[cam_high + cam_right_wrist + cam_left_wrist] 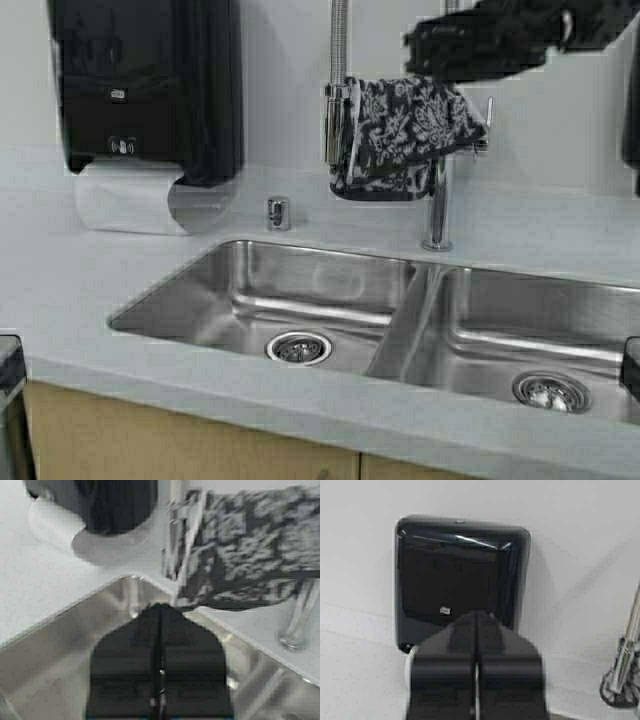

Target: Get the cloth and wipe up the spill under the wine glass

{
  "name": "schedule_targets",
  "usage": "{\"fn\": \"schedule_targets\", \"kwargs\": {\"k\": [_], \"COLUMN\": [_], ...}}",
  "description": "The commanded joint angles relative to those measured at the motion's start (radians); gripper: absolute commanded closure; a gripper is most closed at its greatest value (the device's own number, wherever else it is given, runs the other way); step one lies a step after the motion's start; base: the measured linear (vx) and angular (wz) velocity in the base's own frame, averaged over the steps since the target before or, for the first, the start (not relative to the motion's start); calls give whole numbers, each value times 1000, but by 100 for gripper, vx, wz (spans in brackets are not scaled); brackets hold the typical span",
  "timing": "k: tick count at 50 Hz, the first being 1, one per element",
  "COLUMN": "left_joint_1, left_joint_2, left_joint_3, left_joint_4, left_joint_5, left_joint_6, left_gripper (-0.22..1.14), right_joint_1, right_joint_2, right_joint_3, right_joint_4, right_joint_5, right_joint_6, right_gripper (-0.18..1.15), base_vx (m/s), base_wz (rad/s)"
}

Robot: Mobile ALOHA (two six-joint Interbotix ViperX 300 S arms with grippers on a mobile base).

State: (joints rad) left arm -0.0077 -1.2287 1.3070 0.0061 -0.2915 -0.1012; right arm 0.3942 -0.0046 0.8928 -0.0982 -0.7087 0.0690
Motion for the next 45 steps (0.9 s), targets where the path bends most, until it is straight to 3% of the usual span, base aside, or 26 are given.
{"fn": "schedule_targets", "kwargs": {"k": [1, 11, 18, 45], "left_joint_1": [0, 0, 2, 0], "left_joint_2": [-11, -23, -25, -43], "left_joint_3": [-5, 0, -2, 0], "left_joint_4": [0, -2, -3, -3], "left_joint_5": [-5, -3, 0, 9], "left_joint_6": [3, 2, 2, 0], "left_gripper": [89, 89, 89, 89], "right_joint_1": [12, 28, 28, 32], "right_joint_2": [63, 158, 219, 383], "right_joint_3": [-28, -35, -49, -164], "right_joint_4": [-2, -2, -2, -9], "right_joint_5": [-67, -152, -207, -249], "right_joint_6": [3, 5, 12, 28], "right_gripper": [52, 14, -5, -6], "base_vx": [21, 19, 16, 11], "base_wz": [3, 1, 1, 0]}}
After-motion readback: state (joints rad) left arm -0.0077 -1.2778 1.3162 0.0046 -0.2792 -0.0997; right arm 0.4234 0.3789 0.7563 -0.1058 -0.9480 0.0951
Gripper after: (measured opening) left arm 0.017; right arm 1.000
